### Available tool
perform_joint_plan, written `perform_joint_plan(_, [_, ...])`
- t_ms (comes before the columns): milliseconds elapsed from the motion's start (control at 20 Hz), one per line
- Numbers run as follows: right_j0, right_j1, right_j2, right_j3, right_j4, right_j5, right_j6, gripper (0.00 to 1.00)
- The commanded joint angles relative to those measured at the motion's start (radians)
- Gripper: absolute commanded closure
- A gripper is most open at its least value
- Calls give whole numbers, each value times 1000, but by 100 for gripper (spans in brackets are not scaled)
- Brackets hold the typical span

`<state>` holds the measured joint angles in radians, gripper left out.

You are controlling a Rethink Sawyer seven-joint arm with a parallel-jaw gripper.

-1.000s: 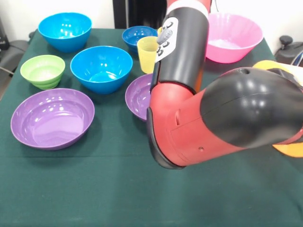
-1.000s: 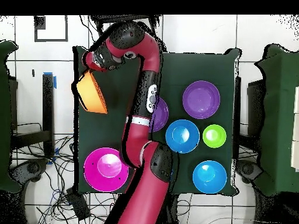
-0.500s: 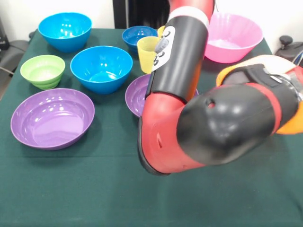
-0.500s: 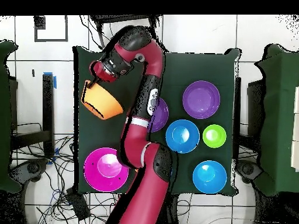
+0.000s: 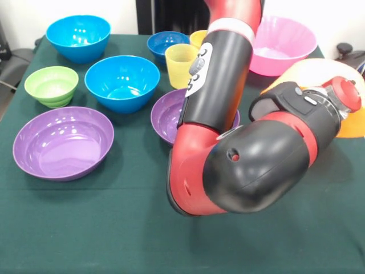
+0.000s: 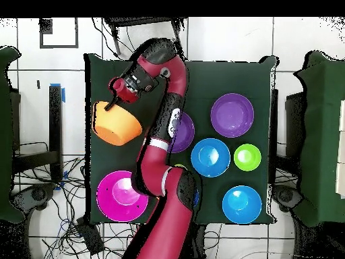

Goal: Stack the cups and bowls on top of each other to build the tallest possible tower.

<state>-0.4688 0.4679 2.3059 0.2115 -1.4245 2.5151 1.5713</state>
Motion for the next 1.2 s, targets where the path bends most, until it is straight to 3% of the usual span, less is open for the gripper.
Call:
perform_joint_plan(50, [-2,74,-9,-144,-68,92,-346,100])
perform_joint_plan(600, [-18,89,8,-158,-144,44,-405,100])
perform_joint_plan(900, [-25,98,32,-166,-172,27,-356,100])
perform_joint_plan(1200, [-41,101,-4,-145,-150,43,-282,100])
